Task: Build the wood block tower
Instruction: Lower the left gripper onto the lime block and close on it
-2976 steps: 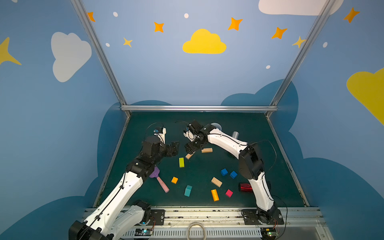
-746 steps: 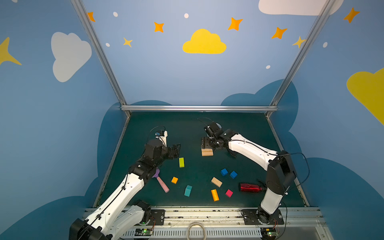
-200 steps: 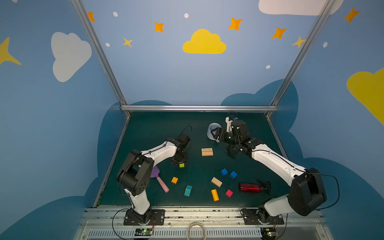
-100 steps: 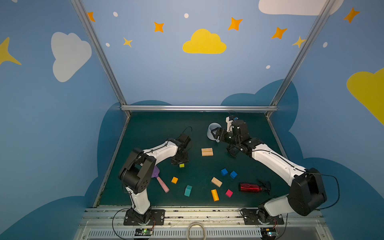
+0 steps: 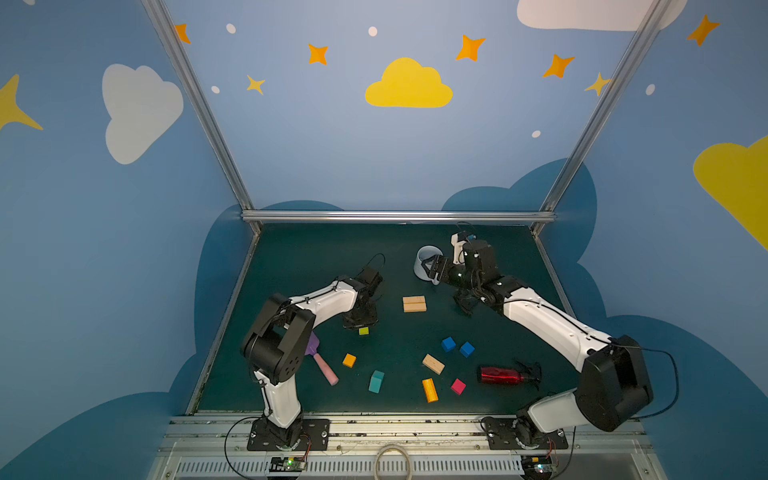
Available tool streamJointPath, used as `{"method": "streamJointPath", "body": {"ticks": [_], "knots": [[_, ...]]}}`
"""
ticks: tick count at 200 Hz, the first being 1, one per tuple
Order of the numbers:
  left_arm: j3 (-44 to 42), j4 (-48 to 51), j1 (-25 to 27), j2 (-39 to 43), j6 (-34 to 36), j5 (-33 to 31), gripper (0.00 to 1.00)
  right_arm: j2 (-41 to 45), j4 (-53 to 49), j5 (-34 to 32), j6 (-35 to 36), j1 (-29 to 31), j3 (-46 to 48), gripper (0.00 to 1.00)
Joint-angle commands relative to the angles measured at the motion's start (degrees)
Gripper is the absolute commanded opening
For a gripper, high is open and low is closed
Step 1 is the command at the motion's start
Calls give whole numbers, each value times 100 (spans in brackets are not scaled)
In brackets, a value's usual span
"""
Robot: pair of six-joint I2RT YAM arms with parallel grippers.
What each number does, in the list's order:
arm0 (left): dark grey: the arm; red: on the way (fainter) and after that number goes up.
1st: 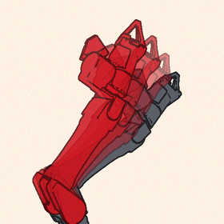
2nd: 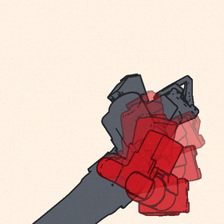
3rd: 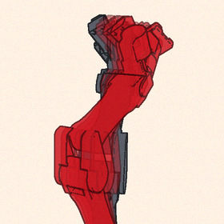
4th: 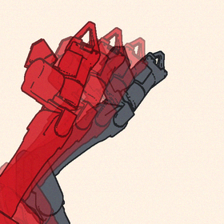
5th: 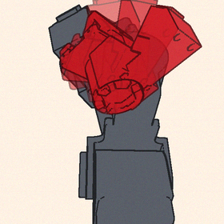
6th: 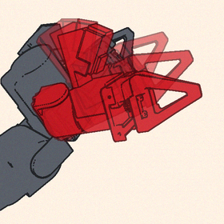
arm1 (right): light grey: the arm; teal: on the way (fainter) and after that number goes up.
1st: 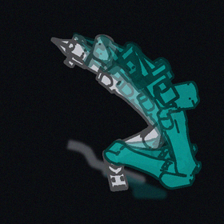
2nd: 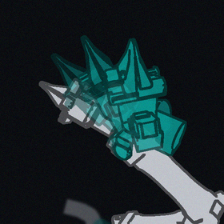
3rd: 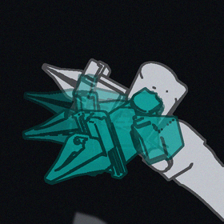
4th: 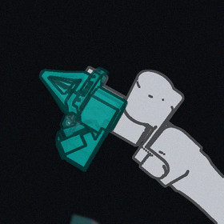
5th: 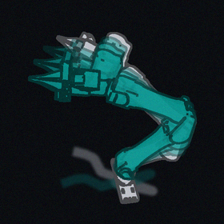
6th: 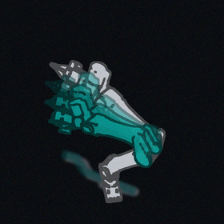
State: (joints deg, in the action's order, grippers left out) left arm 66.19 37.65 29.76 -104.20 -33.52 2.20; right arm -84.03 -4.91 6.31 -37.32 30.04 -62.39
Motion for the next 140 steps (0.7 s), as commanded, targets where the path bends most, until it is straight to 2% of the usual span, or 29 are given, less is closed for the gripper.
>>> {"method": "streamJointPath", "body": {"ticks": [1, 22, 77, 140], "knots": [[133, 151, 16, -126, -36, -79, 37, -65, 110, 47, -36, -41, 14, 85], [124, 155, 12, -141, -47, -70, 31, -57, 96, 46, -34, -37, 11, 85], [168, 240, 13, -33, -58, -105, 24, -28, 86, 55, -43, -51, 29, 85], [428, 428, 21, 262, -41, -92, 24, 128, 79, 62, -30, -69, 95, 85]]}}
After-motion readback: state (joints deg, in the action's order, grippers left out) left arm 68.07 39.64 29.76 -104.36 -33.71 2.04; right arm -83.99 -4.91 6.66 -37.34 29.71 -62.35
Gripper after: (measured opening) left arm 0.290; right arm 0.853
